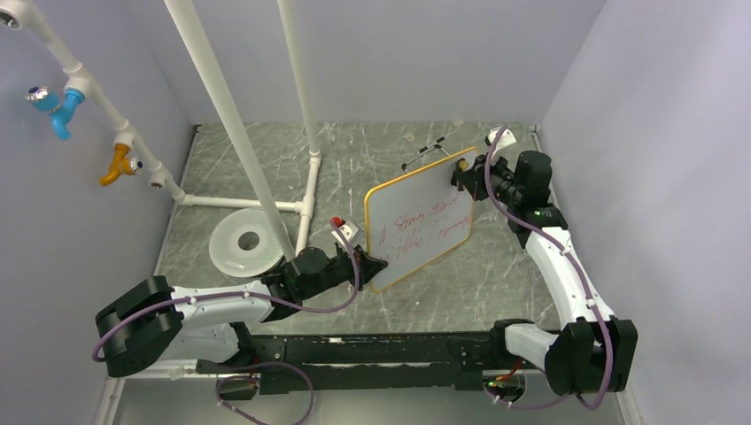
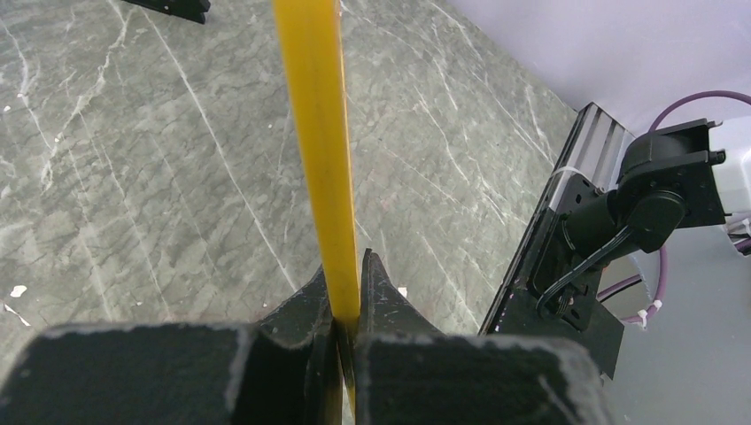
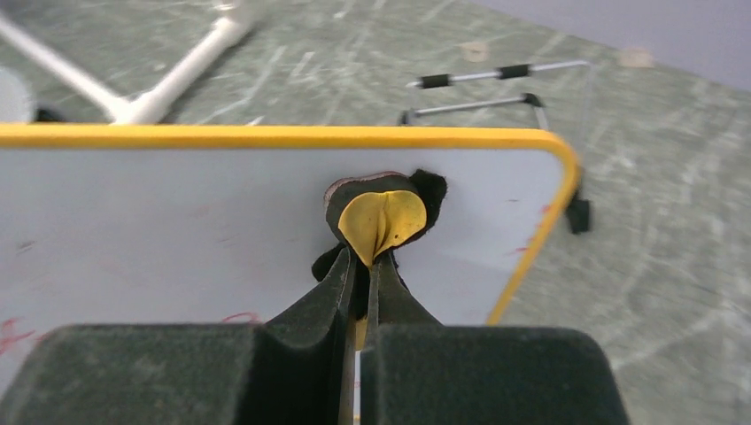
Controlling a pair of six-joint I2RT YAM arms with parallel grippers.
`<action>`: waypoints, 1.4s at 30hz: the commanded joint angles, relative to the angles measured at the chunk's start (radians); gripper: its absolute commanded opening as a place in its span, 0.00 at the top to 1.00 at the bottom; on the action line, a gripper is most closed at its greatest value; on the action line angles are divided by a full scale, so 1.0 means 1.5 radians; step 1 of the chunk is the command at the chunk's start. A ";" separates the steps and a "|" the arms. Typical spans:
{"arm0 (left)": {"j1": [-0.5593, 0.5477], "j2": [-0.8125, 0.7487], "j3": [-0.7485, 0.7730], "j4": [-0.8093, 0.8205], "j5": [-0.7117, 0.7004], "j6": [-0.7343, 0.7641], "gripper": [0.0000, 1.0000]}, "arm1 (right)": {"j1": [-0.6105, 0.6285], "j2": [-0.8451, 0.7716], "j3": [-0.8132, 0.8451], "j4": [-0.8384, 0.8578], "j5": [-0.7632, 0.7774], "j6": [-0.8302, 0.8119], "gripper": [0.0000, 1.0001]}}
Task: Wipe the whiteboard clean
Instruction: Erase the whiteboard at the center of the board.
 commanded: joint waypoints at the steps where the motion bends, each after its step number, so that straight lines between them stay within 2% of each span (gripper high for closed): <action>1: -0.019 0.009 0.001 -0.006 0.117 0.054 1.00 | -0.006 0.026 0.029 0.016 0.166 0.002 1.00; 8: -0.019 0.005 -0.005 -0.006 0.114 0.054 1.00 | -0.020 0.066 0.039 -0.043 0.181 -0.032 1.00; 17: -0.018 0.000 -0.009 -0.007 0.105 0.063 1.00 | -0.050 0.133 0.056 -0.157 0.099 -0.067 1.00; 23: -0.018 0.010 -0.006 0.002 0.113 0.066 1.00 | -0.047 0.134 0.066 -0.136 0.101 -0.060 1.00; 42: -0.017 0.021 0.000 -0.001 0.121 0.069 1.00 | -0.032 0.197 0.284 -0.137 0.086 -0.023 1.00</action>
